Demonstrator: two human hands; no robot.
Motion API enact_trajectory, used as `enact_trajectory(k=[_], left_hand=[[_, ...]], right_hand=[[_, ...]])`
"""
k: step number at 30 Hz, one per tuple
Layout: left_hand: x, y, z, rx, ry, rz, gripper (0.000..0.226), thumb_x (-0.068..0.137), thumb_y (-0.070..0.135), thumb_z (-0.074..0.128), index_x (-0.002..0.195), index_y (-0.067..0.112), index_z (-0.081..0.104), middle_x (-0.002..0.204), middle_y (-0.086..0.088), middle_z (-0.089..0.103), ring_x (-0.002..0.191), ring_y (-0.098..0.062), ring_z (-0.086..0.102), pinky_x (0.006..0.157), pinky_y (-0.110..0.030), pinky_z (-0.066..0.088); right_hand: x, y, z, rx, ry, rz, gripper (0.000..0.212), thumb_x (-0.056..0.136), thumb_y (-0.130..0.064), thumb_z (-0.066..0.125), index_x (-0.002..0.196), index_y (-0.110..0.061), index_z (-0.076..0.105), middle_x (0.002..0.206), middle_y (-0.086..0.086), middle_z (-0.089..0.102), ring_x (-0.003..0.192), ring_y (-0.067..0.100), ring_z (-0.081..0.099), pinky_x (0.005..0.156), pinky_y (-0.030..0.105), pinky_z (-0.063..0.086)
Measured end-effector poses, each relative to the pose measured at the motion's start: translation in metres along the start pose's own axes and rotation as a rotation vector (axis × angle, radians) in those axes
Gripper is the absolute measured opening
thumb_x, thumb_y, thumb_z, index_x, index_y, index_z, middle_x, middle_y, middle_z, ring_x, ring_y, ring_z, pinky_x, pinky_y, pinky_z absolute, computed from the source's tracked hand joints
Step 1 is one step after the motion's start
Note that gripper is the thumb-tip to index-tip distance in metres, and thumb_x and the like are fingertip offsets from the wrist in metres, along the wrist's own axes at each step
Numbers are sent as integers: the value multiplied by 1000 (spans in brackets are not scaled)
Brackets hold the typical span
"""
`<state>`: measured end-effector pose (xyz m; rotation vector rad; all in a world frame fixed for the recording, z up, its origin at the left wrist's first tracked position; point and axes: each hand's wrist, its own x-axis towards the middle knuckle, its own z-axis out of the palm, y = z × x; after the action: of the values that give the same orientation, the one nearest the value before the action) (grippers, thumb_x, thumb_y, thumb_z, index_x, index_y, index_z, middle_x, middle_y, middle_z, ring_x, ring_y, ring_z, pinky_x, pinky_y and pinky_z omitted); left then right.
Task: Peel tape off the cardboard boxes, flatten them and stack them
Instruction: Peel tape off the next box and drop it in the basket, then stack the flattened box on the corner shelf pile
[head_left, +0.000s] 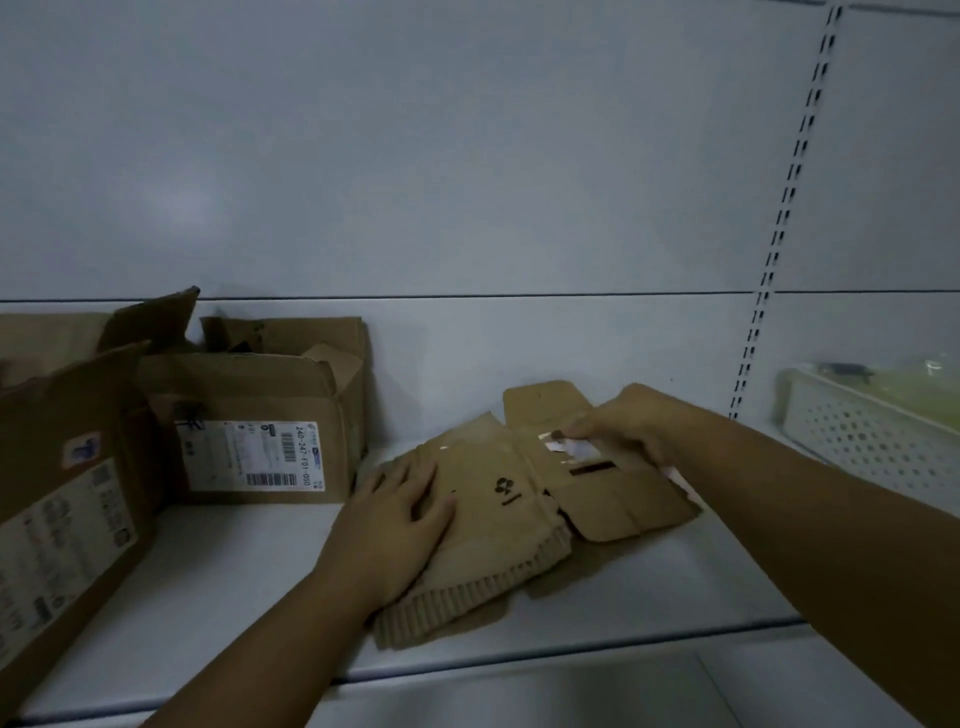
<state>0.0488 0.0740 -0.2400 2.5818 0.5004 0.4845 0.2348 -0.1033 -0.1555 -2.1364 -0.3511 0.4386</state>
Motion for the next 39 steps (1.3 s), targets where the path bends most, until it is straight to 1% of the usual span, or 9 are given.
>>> enact_trajectory(k=[3,10,12,15,19,24,30,33,39], left_hand=[[-4,5,-5,-178,63,-76,76,86,60,47,148,36,11,158,5,12,145,-17,8,115,-41,17],[-8,36,-20,-606,132,-200,109,62,49,80,148,29,15,152,-5,29,130,-25,40,105,-42,38],[4,54,-28,-843,-2,-300,111,55,53,83,145,18,29,139,-13,48,114,-28,56,91,-42,49],[17,108,-33,-1307,-417,-417,64,70,39,67,124,5,57,104,-20,68,83,-34,69,74,-48,57],[35,198,-7,-1306,-499,-230,55,75,24,64,128,14,56,111,-21,66,90,-37,68,73,-50,56],[36,324,48,-1303,-514,9,44,83,14,63,124,29,56,116,-16,66,104,-39,63,78,-51,53],[22,442,147,-1278,-655,33,37,89,11,58,124,23,56,112,-19,67,99,-39,65,76,-52,54],[22,482,188,-1302,-722,19,37,88,11,59,124,22,56,112,-20,67,100,-40,64,78,-53,53],[35,558,261,-1342,-818,-42,30,91,7,54,119,17,53,110,-20,65,97,-40,63,73,-51,54]], right_hand=[[-7,5,-11,37,-142,113,50,76,-24,77,115,1,57,112,18,65,99,32,64,78,37,55],[-36,28,-45,403,-162,-109,28,86,-8,63,113,-11,59,107,13,69,94,28,67,87,47,54],[-47,36,-70,490,-136,-129,32,86,-8,63,116,-14,57,110,13,68,94,28,67,84,43,55],[-67,60,-123,544,-74,-132,33,85,-7,63,117,-14,58,111,15,68,99,32,66,83,45,55],[-104,108,-211,490,97,-146,34,87,-9,63,120,-13,57,108,13,70,94,30,68,71,36,56],[-164,174,-323,461,240,-121,24,89,-8,58,113,-10,60,109,14,69,98,31,66,87,43,53],[-213,265,-414,437,461,23,15,90,-6,58,101,-15,62,95,11,68,84,26,66,68,34,54],[-220,303,-445,453,498,79,30,86,-11,64,114,-18,63,109,13,69,97,33,65,83,44,55],[-214,361,-492,351,741,269,28,79,-21,71,102,-5,69,108,16,68,97,32,65,90,44,53]])
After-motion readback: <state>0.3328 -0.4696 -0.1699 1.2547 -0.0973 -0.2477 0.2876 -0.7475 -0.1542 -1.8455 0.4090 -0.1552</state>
